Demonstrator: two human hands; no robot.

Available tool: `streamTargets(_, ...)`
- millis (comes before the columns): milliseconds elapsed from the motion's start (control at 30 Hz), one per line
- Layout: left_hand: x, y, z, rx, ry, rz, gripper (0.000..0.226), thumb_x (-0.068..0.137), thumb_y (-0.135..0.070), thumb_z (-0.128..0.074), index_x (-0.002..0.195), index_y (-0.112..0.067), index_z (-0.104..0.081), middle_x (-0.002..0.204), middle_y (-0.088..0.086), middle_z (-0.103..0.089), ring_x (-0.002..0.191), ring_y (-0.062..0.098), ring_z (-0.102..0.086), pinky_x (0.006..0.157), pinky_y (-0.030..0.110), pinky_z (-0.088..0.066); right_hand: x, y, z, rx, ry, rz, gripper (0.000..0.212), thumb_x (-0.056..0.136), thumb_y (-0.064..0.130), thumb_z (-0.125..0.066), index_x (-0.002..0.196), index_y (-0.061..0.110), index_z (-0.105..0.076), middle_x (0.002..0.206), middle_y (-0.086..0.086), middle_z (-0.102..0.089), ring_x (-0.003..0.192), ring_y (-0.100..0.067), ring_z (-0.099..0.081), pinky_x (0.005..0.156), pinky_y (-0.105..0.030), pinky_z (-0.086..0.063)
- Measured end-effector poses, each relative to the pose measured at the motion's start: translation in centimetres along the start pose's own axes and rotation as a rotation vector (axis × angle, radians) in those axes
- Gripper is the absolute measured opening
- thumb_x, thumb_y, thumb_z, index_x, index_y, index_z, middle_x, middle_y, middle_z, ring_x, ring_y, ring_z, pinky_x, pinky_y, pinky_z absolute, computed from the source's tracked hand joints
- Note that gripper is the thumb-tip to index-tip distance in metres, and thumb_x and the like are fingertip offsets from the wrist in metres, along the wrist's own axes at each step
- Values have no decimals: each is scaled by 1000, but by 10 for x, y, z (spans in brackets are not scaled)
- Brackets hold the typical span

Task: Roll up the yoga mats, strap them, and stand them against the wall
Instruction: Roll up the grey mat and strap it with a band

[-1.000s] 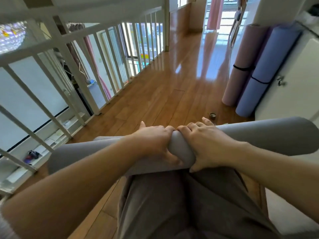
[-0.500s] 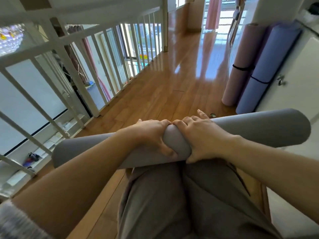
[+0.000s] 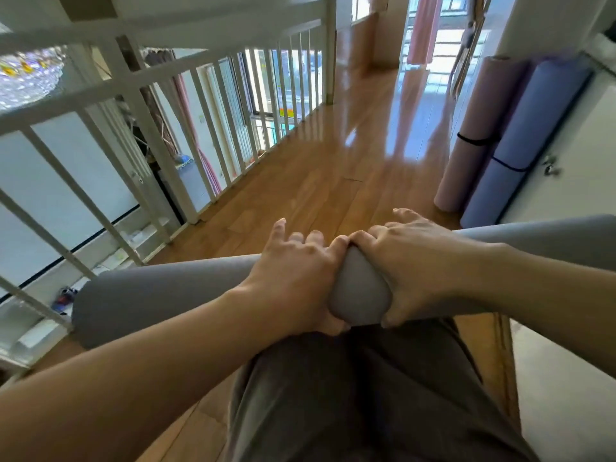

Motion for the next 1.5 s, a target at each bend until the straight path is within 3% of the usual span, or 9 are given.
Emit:
streamTargets(333, -19, -17, -32, -164, 157, -45, 104, 64, -73, -65, 145, -25, -20, 135, 2, -47, 124, 24, -46, 114, 48, -23, -26, 25, -38, 72, 94, -37, 110, 66, 69, -68, 149, 24, -13, 143, 2, -39, 131, -18, -37, 118, -48, -7)
streamTargets(433, -2, -3, -29, -282, 315, -54, 100, 62, -73, -70, 141, -29, -27, 128, -3, -50, 117, 19, -49, 105, 42, -35, -34, 20, -41, -30, 58, -57, 121, 68, 70, -66, 151, 21, 7, 153, -2, -23, 141, -20, -23, 118, -54, 1)
streamTargets(533, 11, 10, -29, -447, 463, -29, 98, 60, -70, -74, 140, -34, -30, 126, -9, -51, 116, 15, -50, 99, 37, -42, -29, 19, -46, -4, 45, -72, 120, 65, 69, -69, 150, 21, 1, 147, -1, -31, 136, -20, -31, 117, -52, -2)
streamTargets(733, -3, -11, -40, -69, 189, 12, 114, 67, -76, -60, 150, -23, -4, 144, 3, -35, 132, 25, -37, 115, 60, -7, -2, -3, -37, 165, 123, -64, 109, 60, 65, -77, 145, 29, -19, 140, 4, -41, 131, -17, -37, 117, -50, -11)
streamTargets(933, 15, 11, -37, -262, 246, 1, 109, 62, -76, -64, 147, -29, -16, 134, -2, -46, 124, 21, -45, 113, 51, -22, -5, 13, -50, -40, -72, -102, 118, 65, 70, -68, 150, 20, -3, 149, -2, -28, 137, -22, -29, 115, -56, 1)
streamTargets(1067, 27, 19, -35, -322, 334, 25, 105, 64, -74, -66, 147, -30, -19, 133, -4, -47, 125, 20, -45, 111, 53, -25, 8, 4, -44, 111, -67, -82, 108, 62, 68, -72, 146, 26, -17, 141, 1, -41, 130, -20, -39, 116, -54, -7)
streamTargets(1267, 10, -7, -46, 14, 70, 49, 110, 72, -67, -63, 149, -18, -1, 145, 9, -33, 132, 30, -37, 113, 61, -7, 20, -10, -40, 165, 1, -91, 109, 57, 66, -77, 144, 29, -23, 137, 3, -43, 129, -19, -39, 116, -54, -9)
streamTargets(1333, 15, -2, -46, -36, 35, 36, 108, 71, -65, -66, 148, -19, -7, 142, 8, -37, 130, 29, -40, 114, 58, -10, 14, -3, -47, 112, -61, -145, 112, 61, 66, -73, 148, 25, -16, 144, -1, -36, 134, -22, -33, 113, -61, -1)
streamTargets(1500, 29, 12, -42, -175, 125, 27, 108, 66, -67, -69, 149, -21, -16, 136, 5, -44, 125, 28, -44, 114, 55, -16, 16, 5, -59, -68, -284, -139, 115, 47, 69, -78, 141, 15, -39, 130, -9, -54, 118, -30, -54, 107, -65, -21)
Point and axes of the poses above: each hand's wrist, its own x-axis towards the middle knuckle, its own z-axis out of the back of the hand, y = z × x, the point moved 4 cm from there along x, towards the middle knuckle
